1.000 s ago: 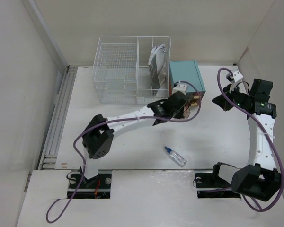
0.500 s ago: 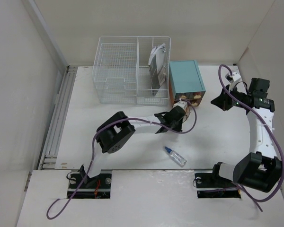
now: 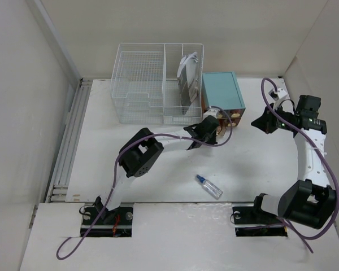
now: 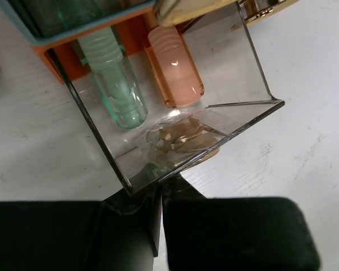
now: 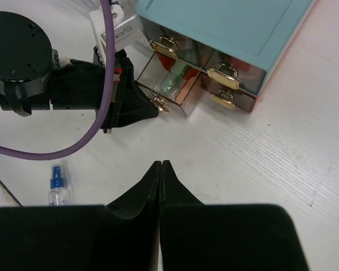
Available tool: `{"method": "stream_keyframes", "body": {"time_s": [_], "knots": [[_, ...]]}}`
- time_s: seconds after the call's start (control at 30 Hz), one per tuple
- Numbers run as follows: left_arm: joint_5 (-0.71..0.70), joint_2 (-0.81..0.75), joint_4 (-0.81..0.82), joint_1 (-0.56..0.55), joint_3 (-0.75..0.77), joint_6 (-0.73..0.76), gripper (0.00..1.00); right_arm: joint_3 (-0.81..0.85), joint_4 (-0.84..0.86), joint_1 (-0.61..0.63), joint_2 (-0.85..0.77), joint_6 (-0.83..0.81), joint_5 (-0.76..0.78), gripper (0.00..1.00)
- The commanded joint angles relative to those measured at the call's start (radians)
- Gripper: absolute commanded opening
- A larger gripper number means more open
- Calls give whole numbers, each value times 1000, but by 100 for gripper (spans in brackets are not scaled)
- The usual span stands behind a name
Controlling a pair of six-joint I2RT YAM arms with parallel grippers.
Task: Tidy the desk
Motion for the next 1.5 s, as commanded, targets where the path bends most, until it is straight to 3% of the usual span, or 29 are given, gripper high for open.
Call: {"method": "stream_keyframes", "body": {"time_s": [0.0, 0.23, 0.43, 0.8, 1.2, 1.27, 1.37, 1.47], "knots": [[-63, 12, 76, 61, 53, -84, 0, -20, 70, -7, -11, 11, -37, 0], [-47, 2, 274, 52, -73, -226, 0, -21, 80, -7, -30, 22, -37, 0], [-215, -38, 371, 3, -137, -226, 0, -30, 80, -16, -30, 22, -37, 0], [-424, -8, 415, -16, -107, -179, 0, -30, 80, -16, -30, 22, -46, 0], [-494, 81, 415, -16, 11, -187, 0, -91, 149, -16, -60, 34, -46, 0], [-494, 81, 415, -27, -7, -187, 0, -91, 149, -16, -60, 49, -55, 6], [-484, 31, 415, -37, -54, -177, 0, -91, 118, -25, -19, 78, -66, 37], [-484, -53, 458, -80, -145, -135, 8, -91, 86, -25, 51, 120, -113, 51]]}}
